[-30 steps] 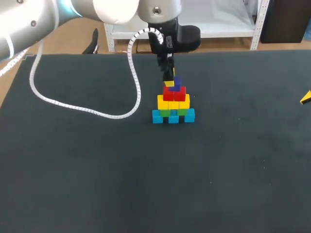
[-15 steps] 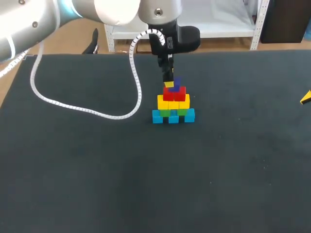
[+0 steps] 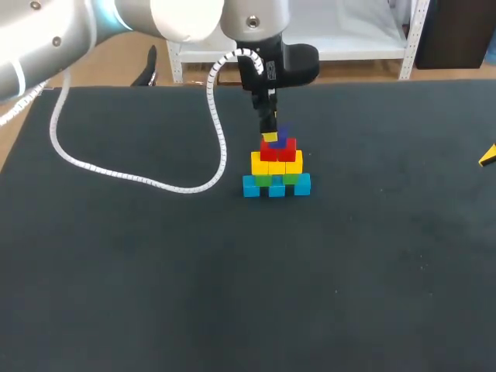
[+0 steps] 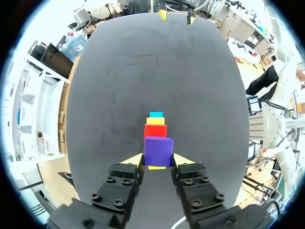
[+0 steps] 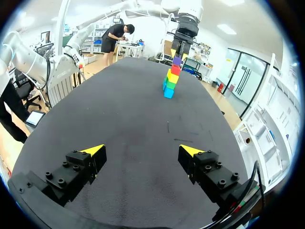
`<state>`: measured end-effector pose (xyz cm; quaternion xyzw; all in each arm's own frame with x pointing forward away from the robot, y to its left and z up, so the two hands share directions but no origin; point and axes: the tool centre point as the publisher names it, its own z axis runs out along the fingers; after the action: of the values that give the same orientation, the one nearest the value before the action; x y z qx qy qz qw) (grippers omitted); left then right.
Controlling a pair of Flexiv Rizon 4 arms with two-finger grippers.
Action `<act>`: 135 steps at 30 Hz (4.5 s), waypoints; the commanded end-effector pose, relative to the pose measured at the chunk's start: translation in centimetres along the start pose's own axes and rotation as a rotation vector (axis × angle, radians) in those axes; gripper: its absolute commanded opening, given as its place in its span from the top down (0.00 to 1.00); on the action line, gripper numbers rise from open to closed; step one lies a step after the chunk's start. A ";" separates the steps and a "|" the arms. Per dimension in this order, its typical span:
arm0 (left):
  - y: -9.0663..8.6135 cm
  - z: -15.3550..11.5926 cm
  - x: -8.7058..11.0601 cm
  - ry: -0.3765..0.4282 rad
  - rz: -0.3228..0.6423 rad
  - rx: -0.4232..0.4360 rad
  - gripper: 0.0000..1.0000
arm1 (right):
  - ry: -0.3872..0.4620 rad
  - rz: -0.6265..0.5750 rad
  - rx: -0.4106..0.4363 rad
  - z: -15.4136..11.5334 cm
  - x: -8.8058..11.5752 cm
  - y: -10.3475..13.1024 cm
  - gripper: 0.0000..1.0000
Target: Place the blue cubes, place green cubes on the blue cubes, place the yellow cubes on the green cubes, then place the red cubes on the yellow cubes, and place purple cube on the red cubes.
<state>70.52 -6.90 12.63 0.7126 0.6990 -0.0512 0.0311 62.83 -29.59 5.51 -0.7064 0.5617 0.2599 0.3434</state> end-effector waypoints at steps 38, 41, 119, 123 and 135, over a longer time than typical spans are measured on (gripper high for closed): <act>0.5 0.2 -0.2 -0.003 0.004 0.007 0.70 | -0.002 -0.001 0.000 0.1 0.1 -0.1 0.00; 0.5 0.2 -0.2 -0.002 0.004 0.007 0.68 | -0.002 -0.001 0.000 0.1 0.1 -0.1 0.00; 2.2 0.2 -4.0 -0.031 0.139 -0.009 0.00 | -0.002 -0.001 0.000 0.1 0.1 -0.1 0.00; 2.4 0.2 -4.1 -0.030 0.139 -0.013 0.00 | -0.002 -0.001 0.000 0.1 0.1 -0.1 0.00; 2.5 0.4 -4.1 -0.026 0.138 -0.012 0.00 | -0.002 -0.001 0.000 0.1 0.1 -0.1 0.00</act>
<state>72.47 -10.92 12.59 0.7571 0.6491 -0.0528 0.0525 62.83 -29.59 5.51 -0.7064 0.5617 0.2599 0.3435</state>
